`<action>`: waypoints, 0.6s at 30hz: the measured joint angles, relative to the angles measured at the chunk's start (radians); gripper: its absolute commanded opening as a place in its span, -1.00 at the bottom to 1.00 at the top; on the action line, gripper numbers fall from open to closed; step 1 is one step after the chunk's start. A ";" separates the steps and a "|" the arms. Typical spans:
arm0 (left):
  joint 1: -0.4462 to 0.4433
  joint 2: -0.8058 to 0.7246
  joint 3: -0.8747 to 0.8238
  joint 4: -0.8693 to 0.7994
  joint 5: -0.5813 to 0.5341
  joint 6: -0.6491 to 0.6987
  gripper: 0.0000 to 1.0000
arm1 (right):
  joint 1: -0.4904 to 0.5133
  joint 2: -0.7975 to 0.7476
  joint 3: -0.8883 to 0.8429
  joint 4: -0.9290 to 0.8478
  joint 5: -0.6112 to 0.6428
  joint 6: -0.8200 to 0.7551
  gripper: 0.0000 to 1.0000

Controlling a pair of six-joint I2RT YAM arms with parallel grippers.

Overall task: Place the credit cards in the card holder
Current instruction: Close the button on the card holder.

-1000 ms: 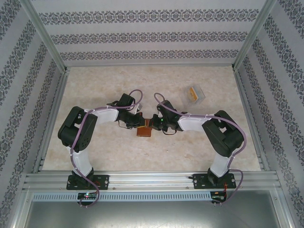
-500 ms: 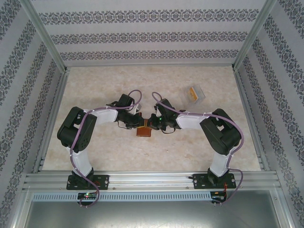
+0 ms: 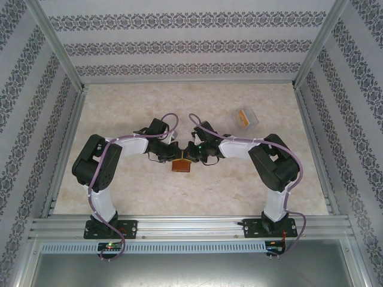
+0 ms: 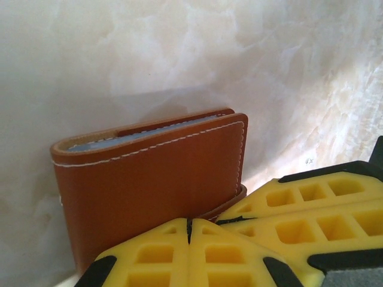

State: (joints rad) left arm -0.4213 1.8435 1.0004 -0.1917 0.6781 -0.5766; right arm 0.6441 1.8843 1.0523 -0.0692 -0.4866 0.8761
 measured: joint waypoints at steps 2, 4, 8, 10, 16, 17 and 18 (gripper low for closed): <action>0.004 -0.001 -0.013 0.023 0.011 -0.008 -1.00 | 0.002 0.007 0.022 -0.036 0.009 -0.020 -0.96; 0.006 -0.005 -0.027 0.045 0.018 -0.015 -1.00 | 0.009 0.011 0.039 -0.064 0.025 -0.039 -0.98; 0.010 -0.011 -0.050 0.084 0.027 -0.024 -1.00 | 0.018 0.013 0.047 -0.083 0.044 -0.062 -1.00; 0.010 -0.012 -0.055 0.093 0.029 -0.026 -1.00 | 0.022 0.010 0.047 -0.085 0.058 -0.070 -1.00; 0.010 -0.031 -0.105 0.171 0.029 -0.027 -1.00 | 0.053 -0.011 0.029 -0.072 0.133 -0.080 -1.00; 0.009 -0.034 -0.114 0.184 0.027 -0.026 -1.00 | 0.060 -0.016 0.021 -0.063 0.149 -0.080 -1.00; 0.009 -0.035 -0.117 0.190 0.025 -0.025 -1.00 | 0.064 -0.020 0.015 -0.056 0.161 -0.079 -1.00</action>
State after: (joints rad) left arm -0.4126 1.8084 0.8829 -0.0013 0.7033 -0.6018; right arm 0.7086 1.8645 1.0672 -0.1253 -0.3260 0.7971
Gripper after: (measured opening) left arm 0.049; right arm 0.063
